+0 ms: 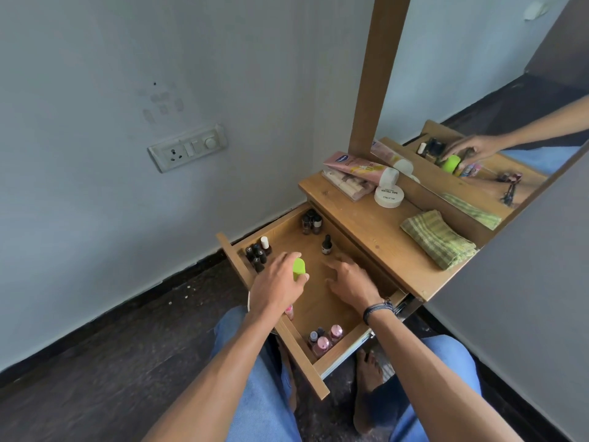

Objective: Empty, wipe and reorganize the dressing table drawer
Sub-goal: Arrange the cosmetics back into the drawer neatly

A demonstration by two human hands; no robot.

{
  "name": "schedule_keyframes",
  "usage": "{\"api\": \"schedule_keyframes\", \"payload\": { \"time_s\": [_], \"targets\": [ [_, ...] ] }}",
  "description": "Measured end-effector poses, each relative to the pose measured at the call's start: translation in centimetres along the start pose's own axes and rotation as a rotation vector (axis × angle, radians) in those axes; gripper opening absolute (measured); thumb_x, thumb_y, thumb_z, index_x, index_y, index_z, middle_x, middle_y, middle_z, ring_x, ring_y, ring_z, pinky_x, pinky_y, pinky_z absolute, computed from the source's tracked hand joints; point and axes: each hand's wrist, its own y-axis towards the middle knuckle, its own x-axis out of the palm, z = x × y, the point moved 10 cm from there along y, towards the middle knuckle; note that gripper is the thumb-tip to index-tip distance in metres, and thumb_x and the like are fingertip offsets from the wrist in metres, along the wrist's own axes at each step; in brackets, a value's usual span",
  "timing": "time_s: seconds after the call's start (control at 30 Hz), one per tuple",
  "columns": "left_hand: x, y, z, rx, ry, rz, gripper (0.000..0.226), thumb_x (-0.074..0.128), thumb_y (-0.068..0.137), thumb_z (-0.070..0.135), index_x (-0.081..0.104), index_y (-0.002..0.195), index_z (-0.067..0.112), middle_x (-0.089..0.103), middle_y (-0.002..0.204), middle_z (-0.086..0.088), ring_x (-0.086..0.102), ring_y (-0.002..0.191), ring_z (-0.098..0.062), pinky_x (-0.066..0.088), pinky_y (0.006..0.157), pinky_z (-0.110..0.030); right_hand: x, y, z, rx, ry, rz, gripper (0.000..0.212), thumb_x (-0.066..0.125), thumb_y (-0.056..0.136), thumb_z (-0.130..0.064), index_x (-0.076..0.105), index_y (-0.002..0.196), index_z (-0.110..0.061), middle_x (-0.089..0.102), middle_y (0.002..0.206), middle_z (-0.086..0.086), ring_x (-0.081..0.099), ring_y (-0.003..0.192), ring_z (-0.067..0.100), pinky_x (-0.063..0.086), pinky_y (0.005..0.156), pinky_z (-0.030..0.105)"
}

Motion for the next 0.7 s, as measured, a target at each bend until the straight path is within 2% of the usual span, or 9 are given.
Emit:
{"api": "schedule_keyframes", "payload": {
  "time_s": [0.1, 0.17, 0.33, 0.47, 0.57, 0.7],
  "targets": [
    [-0.1, 0.0, 0.1, -0.008, 0.025, 0.006, 0.050, 0.064, 0.094, 0.038, 0.050, 0.140, 0.027, 0.058, 0.137, 0.007, 0.061, 0.117, -0.015, 0.043, 0.073, -0.024, 1.2, 1.4, 0.1, 0.017, -0.085, 0.007, 0.060, 0.058, 0.096, -0.020, 0.044, 0.153, -0.029, 0.026, 0.166, 0.007, 0.038, 0.145, 0.034, 0.033, 0.120, 0.042],
    [-0.2, -0.1, 0.1, -0.008, 0.043, 0.019, 0.049, 0.064, 0.095, 0.036, 0.049, 0.141, 0.027, 0.058, 0.137, 0.005, 0.062, 0.115, -0.015, 0.042, 0.072, -0.022, 1.5, 2.0, 0.2, 0.033, -0.134, 0.025, 0.058, 0.053, 0.097, -0.019, 0.041, 0.154, -0.025, 0.022, 0.166, 0.007, 0.031, 0.145, 0.037, 0.030, 0.121, 0.046],
    [-0.2, -0.2, -0.2, -0.006, 0.085, 0.031, 0.047, 0.062, 0.095, 0.038, 0.047, 0.139, 0.029, 0.061, 0.133, 0.006, 0.065, 0.108, -0.016, 0.046, 0.069, -0.025, 0.9, 3.6, -0.4, 0.046, -0.187, 0.048, 0.063, 0.052, 0.098, -0.025, 0.033, 0.158, -0.020, 0.032, 0.157, 0.009, 0.034, 0.138, 0.034, 0.032, 0.117, 0.045],
    [-0.2, -0.1, -0.3, -0.005, 0.096, 0.042, 0.048, 0.062, 0.095, 0.039, 0.047, 0.139, 0.028, 0.061, 0.131, 0.006, 0.065, 0.106, -0.015, 0.042, 0.067, -0.023, 0.5, 3.9, -0.9, 0.056, -0.206, 0.059, 0.063, 0.052, 0.099, -0.026, 0.031, 0.158, -0.018, 0.035, 0.155, 0.010, 0.035, 0.139, 0.034, 0.034, 0.115, 0.046],
    [-0.1, 0.0, -0.4, -0.017, 0.112, 0.042, 0.049, 0.063, 0.095, 0.039, 0.046, 0.140, 0.027, 0.063, 0.130, 0.004, 0.066, 0.106, -0.016, 0.045, 0.067, -0.024, 0.3, 3.7, -1.1, 0.064, -0.186, 0.067, 0.059, 0.052, 0.099, -0.027, 0.037, 0.156, -0.019, 0.037, 0.154, 0.010, 0.037, 0.138, 0.034, 0.036, 0.113, 0.046],
    [0.0, 0.1, -0.6, -0.036, 0.125, 0.037, 0.050, 0.066, 0.094, 0.038, 0.050, 0.140, 0.025, 0.067, 0.126, 0.003, 0.068, 0.102, -0.016, 0.049, 0.068, -0.025, -0.4, 2.0, -0.6, 0.051, 0.029, 0.084, 0.053, 0.061, 0.097, -0.025, 0.051, 0.149, -0.018, 0.046, 0.152, 0.007, 0.050, 0.134, 0.031, 0.041, 0.113, 0.040]
  ]
}}
